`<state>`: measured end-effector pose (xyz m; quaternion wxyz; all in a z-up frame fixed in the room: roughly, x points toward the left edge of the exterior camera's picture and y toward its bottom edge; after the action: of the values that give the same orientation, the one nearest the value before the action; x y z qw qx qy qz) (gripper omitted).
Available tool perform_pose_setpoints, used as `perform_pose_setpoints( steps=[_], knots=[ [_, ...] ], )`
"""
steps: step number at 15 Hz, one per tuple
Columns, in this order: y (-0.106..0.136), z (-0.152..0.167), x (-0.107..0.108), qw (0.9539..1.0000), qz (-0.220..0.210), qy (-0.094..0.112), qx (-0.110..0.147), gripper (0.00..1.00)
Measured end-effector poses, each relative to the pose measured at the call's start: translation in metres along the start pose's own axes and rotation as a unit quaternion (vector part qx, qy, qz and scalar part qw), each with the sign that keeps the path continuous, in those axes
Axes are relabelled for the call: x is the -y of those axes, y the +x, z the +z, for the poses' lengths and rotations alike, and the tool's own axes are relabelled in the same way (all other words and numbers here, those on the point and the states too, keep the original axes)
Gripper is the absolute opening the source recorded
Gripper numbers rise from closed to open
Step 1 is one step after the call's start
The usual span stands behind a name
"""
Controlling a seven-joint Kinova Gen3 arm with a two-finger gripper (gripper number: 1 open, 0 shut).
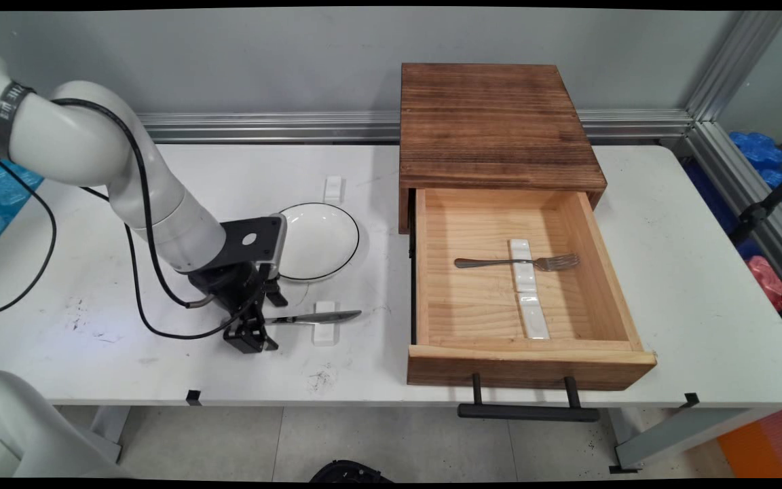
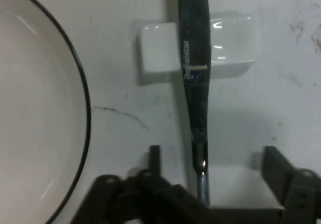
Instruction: Pick up the knife from the right of the white plate, then place the picked object into the drawer
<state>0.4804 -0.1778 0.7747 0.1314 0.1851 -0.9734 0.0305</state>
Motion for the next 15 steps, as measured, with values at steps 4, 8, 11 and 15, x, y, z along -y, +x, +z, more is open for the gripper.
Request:
perform_pose_setpoints(
  steps=[4, 8, 11, 15],
  knots=[
    [-0.002, -0.001, 0.0, 1.0, -0.003, -0.001, 0.001, 0.0],
    [-0.003, -0.003, -0.001, 1.0, -0.007, -0.004, 0.002, 0.0],
    [-0.004, -0.005, -0.001, 1.0, -0.008, -0.004, 0.002, 0.0],
    [-0.001, -0.013, 0.001, 0.9999, -0.009, -0.006, -0.003, 0.0]
  ],
)
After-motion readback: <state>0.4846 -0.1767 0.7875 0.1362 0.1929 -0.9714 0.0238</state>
